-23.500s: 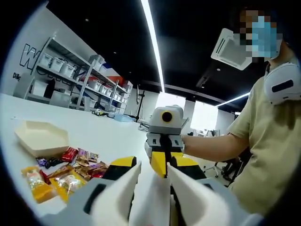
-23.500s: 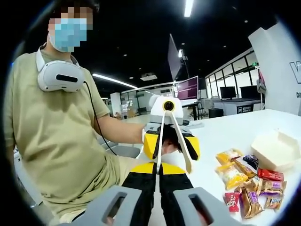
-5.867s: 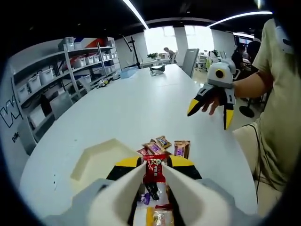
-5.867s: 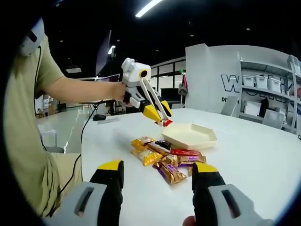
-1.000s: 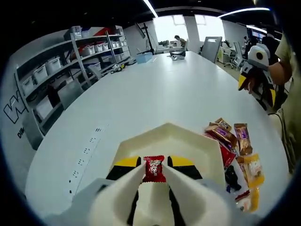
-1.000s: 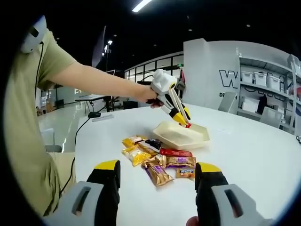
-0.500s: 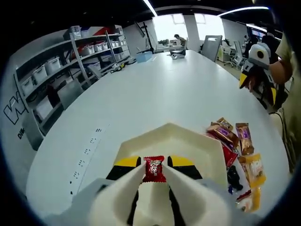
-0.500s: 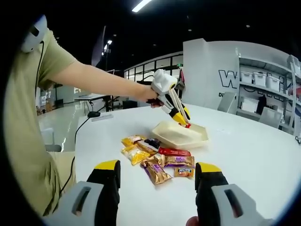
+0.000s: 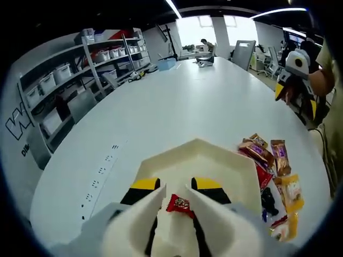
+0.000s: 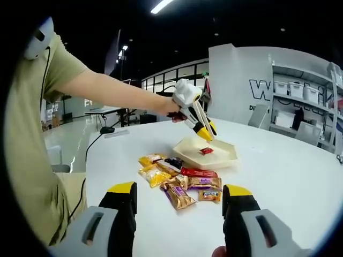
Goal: Place the target food into the container with the food tongs after gripping and lifting it, then release it inside without dropping or visibly crushing the food.
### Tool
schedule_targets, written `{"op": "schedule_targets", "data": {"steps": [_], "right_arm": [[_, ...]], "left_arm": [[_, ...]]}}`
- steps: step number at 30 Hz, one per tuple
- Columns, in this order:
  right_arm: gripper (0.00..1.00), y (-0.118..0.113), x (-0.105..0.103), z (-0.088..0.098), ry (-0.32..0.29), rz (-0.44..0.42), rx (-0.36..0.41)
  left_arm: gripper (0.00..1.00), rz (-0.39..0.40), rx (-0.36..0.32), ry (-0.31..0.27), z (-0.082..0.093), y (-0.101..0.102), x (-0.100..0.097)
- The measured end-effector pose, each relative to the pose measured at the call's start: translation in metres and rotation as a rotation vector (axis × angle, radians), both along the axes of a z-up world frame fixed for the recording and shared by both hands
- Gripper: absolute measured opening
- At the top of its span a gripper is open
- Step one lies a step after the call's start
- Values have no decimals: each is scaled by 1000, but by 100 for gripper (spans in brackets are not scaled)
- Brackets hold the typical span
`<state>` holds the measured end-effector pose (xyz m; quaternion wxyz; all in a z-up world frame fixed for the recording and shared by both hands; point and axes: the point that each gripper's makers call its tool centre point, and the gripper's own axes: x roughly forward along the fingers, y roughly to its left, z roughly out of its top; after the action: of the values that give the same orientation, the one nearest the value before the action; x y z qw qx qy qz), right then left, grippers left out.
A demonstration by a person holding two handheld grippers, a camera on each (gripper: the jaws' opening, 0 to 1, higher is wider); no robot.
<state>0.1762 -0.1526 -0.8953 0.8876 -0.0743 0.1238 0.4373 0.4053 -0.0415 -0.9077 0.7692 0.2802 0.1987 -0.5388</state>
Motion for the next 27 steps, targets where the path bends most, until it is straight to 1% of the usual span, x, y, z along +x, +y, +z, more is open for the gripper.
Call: {"op": "schedule_targets", "data": {"steps": [27], "right_arm": [[63,5,-2,0,-3,9,7]], "left_arm": [[22,-5,6,-3,3,3,-8]]}}
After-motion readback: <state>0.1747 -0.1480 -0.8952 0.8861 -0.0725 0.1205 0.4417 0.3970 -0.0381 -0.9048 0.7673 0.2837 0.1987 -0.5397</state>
